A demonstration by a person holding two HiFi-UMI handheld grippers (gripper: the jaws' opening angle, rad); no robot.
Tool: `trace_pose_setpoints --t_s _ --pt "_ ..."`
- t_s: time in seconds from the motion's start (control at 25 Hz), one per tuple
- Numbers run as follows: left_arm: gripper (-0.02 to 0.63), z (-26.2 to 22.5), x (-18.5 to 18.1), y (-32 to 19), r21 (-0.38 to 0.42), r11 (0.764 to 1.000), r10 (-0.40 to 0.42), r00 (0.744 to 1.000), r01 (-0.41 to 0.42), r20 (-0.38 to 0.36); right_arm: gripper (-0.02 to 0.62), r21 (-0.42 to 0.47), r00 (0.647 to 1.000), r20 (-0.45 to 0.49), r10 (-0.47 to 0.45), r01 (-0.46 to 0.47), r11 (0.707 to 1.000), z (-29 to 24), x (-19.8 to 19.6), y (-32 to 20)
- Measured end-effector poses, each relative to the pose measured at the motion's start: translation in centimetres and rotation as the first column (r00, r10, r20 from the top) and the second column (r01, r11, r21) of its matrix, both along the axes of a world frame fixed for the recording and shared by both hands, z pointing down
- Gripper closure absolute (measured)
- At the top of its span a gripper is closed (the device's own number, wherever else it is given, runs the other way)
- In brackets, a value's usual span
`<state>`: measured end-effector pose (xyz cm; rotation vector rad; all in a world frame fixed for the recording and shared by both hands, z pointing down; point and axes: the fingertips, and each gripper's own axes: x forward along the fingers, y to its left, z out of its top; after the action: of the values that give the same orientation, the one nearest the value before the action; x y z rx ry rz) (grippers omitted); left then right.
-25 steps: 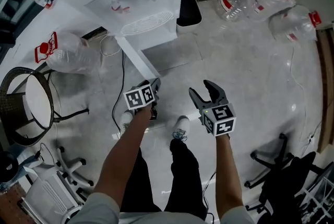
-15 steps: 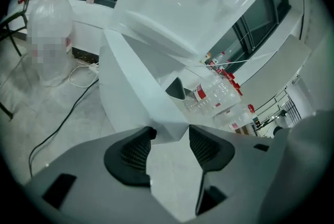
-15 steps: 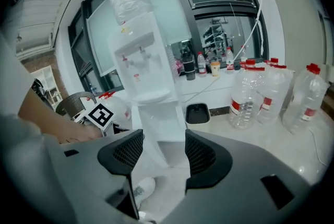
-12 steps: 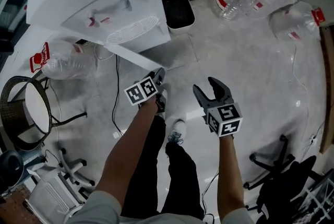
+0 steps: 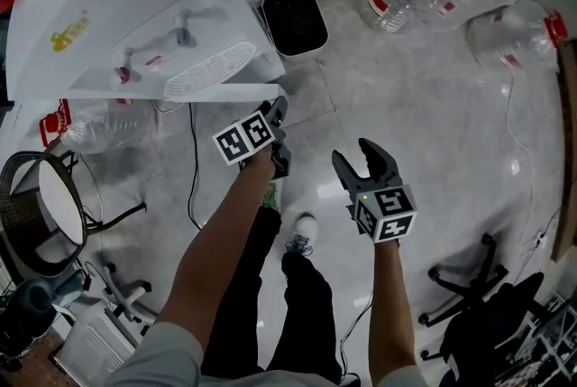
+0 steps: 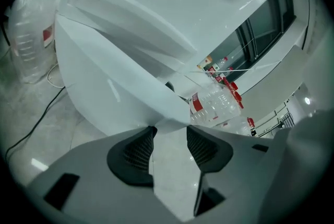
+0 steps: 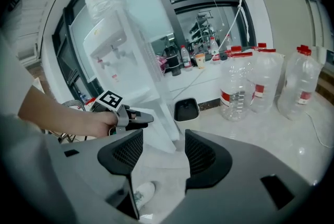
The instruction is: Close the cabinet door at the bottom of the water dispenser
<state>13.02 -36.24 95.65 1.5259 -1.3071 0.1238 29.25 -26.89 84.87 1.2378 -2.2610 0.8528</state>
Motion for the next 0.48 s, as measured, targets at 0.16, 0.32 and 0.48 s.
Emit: trace_pose_setpoints --t_s 0.16,0.32,0.48 --pt "0.405 0.6 -0.2 -3.3 0.02 1.0 -0.017 0.999 0.016 0.032 0.319 0.022 1.0 0.001 0.01 -0.01 1.0 0.4 0.4 -2.9" --pt "0.407 0.5 -0.4 -6.4 0.061 0.998 -0.027 0.996 0.022 0.085 0.319 0.051 0.999 0.01 0.034 -0.034 0.998 0.2 1.1 -5.0" --pt "0.407 0.5 -1.2 -8.7 0.098 0.994 -0.052 0.991 0.04 0.122 0.319 0.061 0.999 0.011 0.051 -0.052 0.997 0.7 1.7 -6.2"
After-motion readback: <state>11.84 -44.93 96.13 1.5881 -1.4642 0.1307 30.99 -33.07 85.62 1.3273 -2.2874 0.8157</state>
